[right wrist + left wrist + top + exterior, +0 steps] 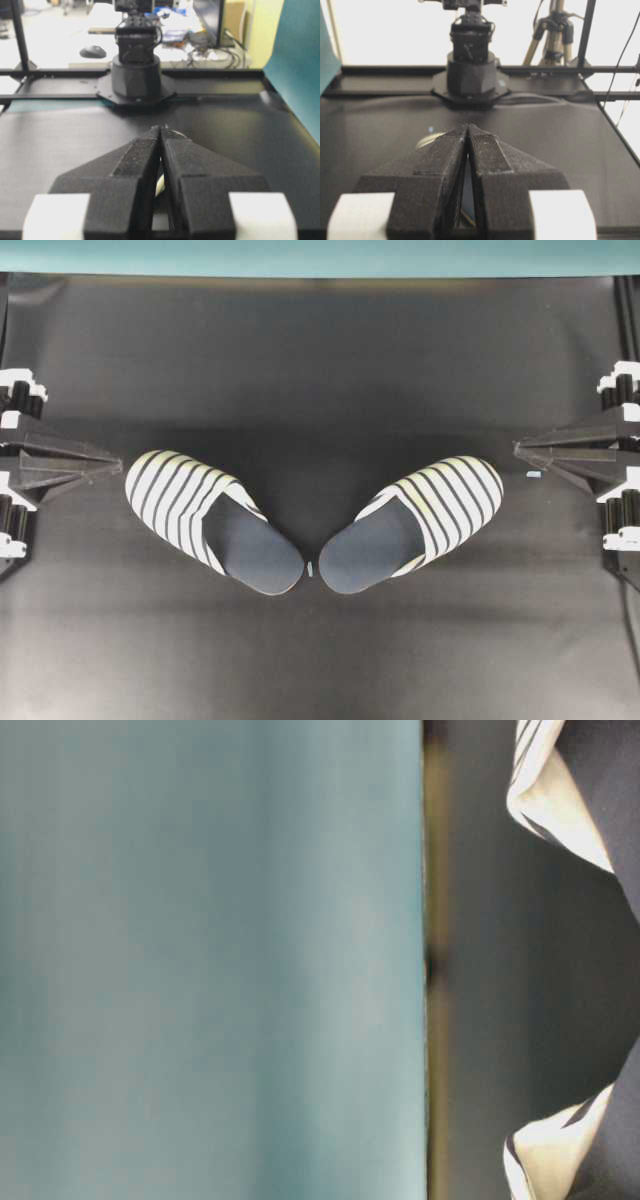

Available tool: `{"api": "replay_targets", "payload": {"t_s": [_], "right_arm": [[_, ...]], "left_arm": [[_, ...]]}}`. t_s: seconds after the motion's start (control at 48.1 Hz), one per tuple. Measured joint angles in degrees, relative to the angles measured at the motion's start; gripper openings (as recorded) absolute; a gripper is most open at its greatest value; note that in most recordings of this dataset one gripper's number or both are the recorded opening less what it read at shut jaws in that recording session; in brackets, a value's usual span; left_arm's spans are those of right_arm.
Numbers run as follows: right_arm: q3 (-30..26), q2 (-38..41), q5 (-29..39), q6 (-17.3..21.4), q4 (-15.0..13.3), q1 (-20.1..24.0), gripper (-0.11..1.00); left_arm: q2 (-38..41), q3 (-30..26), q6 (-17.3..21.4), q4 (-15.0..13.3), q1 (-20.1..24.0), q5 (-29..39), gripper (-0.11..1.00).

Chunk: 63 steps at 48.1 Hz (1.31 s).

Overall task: Arrange the slippers with the left arm.
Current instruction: 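Move the left gripper over the heel of the left striped slipper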

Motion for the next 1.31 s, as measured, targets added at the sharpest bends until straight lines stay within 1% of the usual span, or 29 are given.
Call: {"api": "replay_targets", "payload": {"t_s": [0.042, 0.062, 0.125, 0.166, 0.187, 0.249, 0.291, 0.374, 0.416, 0.54, 0.665, 0.727, 0.769, 0.935, 1.018, 1.039, 1.081, 1.185, 1.309], "right_arm": [[0.0, 0.0, 0.09, 0.0, 0.0, 0.0, 0.06], [0.0, 0.0, 0.09, 0.0, 0.0, 0.0, 0.07], [0.0, 0.0, 0.97, 0.0, 0.0, -0.35, 0.0], [0.0, 0.0, 2.02, 0.0, 0.0, -0.7, 0.0], [0.0, -0.09, 2.46, 0.0, 0.0, -0.97, 0.0], [0.09, -0.09, 4.48, 0.0, 0.0, -1.85, 0.0], [0.0, -0.09, 5.8, 0.09, 0.0, -2.29, 0.0], [0.0, -0.26, 8.09, 0.0, 0.0, -2.9, 0.0], [0.0, -0.35, 8.7, 0.0, 0.09, -2.9, 0.0], [0.09, -0.7, 9.76, 0.0, 0.0, -2.9, 0.0], [0.35, -1.05, 10.28, 0.0, 0.09, -2.9, 0.0], [0.35, -1.23, 10.46, 0.0, 0.09, -2.9, 0.0], [0.44, -1.23, 10.46, 0.0, 0.09, -2.9, 0.0], [0.62, -1.32, 10.55, 0.0, 0.0, -2.9, 0.0], [0.79, -1.41, 10.55, 0.0, 0.0, -2.9, 0.0], [0.88, -1.41, 10.55, 0.09, 0.09, -2.9, 0.0], [0.97, -1.41, 10.55, 0.0, 0.09, -2.9, 0.0], [1.14, -1.58, 10.55, 0.09, 0.09, -2.9, 0.0], [1.32, -1.67, 10.55, 0.0, 0.09, -2.81, 0.0]], "left_arm": [[0.18, -0.09, -0.44, 0.26, -0.09, 0.26, 0.06], [0.88, -0.35, -1.76, 0.62, -0.18, 0.97, 0.05], [4.48, -1.67, -5.89, 1.49, -0.53, 3.87, 0.0], [7.21, -2.55, -8.35, 1.76, -0.62, 5.89, 0.0], [8.88, -3.43, -10.46, 1.85, -0.62, 7.38, 0.0], [12.3, -5.98, -15.12, 1.93, -0.62, 11.43, 0.0], [15.03, -8.26, -18.28, 2.11, -0.62, 15.29, 0.0], [20.48, -12.22, -22.85, 2.11, 0.0, 22.59, 0.0], [22.68, -13.8, -24.52, 2.2, 0.53, 25.93, 0.0], [28.39, -18.63, -27.86, 2.2, 2.02, 35.07, 0.0], [33.66, -23.55, -28.92, 2.29, 2.9, 44.3, 0.02], [36.04, -25.58, -29.0, 2.37, 3.16, 48.78, 0.1], [37.18, -26.72, -29.0, 2.37, 3.25, 50.63, 0.19], [40.87, -30.59, -29.97, 2.46, 3.34, 55.99, 0.67], [43.15, -31.73, -30.23, 2.37, 3.43, 59.41, 0.86], [43.68, -31.82, -30.23, 2.46, 3.43, 60.12, 0.88], [44.91, -31.99, -30.32, 2.46, 3.52, 61.0, 0.9], [47.9, -32.08, -30.94, 2.46, 3.69, 61.52, 0.87], [51.33, -32.52, -32.34, 2.46, 4.04, 61.7, 0.87]]}}
